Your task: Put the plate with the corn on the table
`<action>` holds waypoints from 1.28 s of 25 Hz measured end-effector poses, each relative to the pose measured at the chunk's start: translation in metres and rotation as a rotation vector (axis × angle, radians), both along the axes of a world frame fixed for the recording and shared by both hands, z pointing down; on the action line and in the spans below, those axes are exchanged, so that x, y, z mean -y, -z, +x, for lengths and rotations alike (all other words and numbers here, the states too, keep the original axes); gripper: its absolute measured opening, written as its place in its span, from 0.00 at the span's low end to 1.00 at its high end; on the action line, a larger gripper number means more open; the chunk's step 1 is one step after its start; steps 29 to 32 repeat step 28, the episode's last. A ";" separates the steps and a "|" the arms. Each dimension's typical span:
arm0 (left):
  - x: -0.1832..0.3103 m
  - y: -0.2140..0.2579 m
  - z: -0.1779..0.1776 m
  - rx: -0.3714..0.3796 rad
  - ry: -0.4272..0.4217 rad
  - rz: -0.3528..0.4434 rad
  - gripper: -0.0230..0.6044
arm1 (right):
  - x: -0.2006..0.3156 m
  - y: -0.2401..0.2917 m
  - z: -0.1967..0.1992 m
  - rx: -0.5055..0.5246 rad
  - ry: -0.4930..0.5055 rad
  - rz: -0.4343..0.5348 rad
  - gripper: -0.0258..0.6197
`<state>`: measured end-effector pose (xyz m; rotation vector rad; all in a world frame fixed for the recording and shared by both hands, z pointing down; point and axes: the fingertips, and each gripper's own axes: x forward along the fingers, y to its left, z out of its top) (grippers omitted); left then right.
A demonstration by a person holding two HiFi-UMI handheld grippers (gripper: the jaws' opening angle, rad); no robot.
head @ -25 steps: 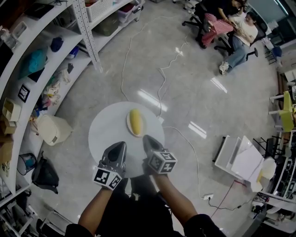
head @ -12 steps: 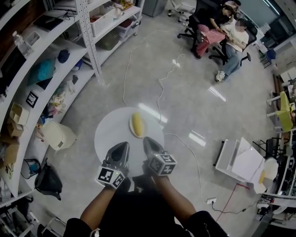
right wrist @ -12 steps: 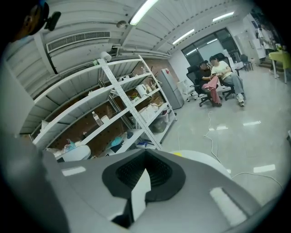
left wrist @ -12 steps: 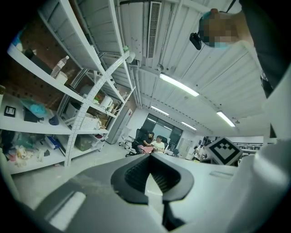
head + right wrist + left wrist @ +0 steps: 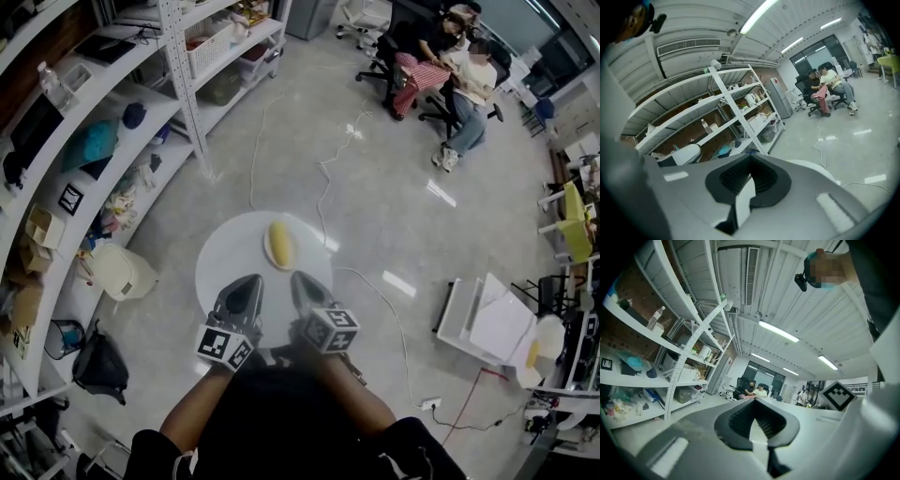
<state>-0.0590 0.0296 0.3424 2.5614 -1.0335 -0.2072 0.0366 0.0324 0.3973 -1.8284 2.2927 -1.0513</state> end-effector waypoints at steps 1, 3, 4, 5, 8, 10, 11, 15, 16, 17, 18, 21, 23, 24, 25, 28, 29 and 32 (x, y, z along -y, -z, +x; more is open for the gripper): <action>-0.001 0.001 -0.001 0.002 -0.001 0.003 0.05 | -0.003 0.002 -0.001 -0.002 0.001 0.007 0.05; -0.003 0.001 -0.002 0.005 -0.003 0.005 0.05 | -0.008 0.005 -0.003 -0.014 0.003 0.017 0.05; -0.004 0.001 -0.002 0.006 -0.004 0.007 0.05 | -0.009 0.006 -0.003 -0.020 0.003 0.021 0.05; -0.004 0.001 -0.001 0.009 -0.006 0.010 0.05 | -0.010 0.007 -0.003 -0.024 0.002 0.024 0.05; -0.006 0.005 0.001 0.015 -0.014 0.022 0.05 | -0.011 0.011 0.000 -0.030 0.004 0.036 0.05; -0.006 0.006 0.000 0.017 -0.014 0.027 0.05 | -0.010 0.015 0.001 -0.033 0.006 0.047 0.05; -0.006 0.006 0.000 0.018 -0.014 0.028 0.05 | -0.009 0.016 0.001 -0.035 0.007 0.051 0.05; -0.005 0.005 0.001 0.021 -0.014 0.029 0.05 | -0.011 0.017 0.000 -0.037 0.019 0.054 0.05; -0.005 0.005 0.001 0.021 -0.015 0.030 0.05 | -0.011 0.017 -0.001 -0.038 0.023 0.054 0.05; -0.005 0.006 0.000 0.021 -0.015 0.032 0.05 | -0.011 0.017 -0.002 -0.038 0.027 0.055 0.05; -0.005 0.006 -0.001 0.021 -0.015 0.033 0.05 | -0.011 0.017 -0.003 -0.037 0.030 0.056 0.05; -0.003 0.006 -0.001 0.022 -0.010 0.030 0.05 | -0.011 0.016 -0.005 -0.035 0.036 0.055 0.05; -0.002 0.006 -0.001 0.021 -0.006 0.027 0.05 | -0.011 0.016 -0.004 -0.035 0.037 0.053 0.05; -0.002 0.006 -0.001 0.020 -0.005 0.027 0.05 | -0.010 0.016 -0.004 -0.035 0.038 0.053 0.05; -0.001 0.007 -0.001 0.019 -0.004 0.027 0.05 | -0.010 0.016 -0.004 -0.035 0.038 0.054 0.05; -0.001 0.007 -0.001 0.016 -0.002 0.029 0.05 | -0.009 0.016 -0.005 -0.036 0.038 0.056 0.05; -0.001 0.007 -0.001 0.016 -0.002 0.029 0.05 | -0.009 0.016 -0.005 -0.036 0.038 0.056 0.05; -0.001 0.007 -0.001 0.016 -0.002 0.029 0.05 | -0.009 0.016 -0.005 -0.036 0.038 0.056 0.05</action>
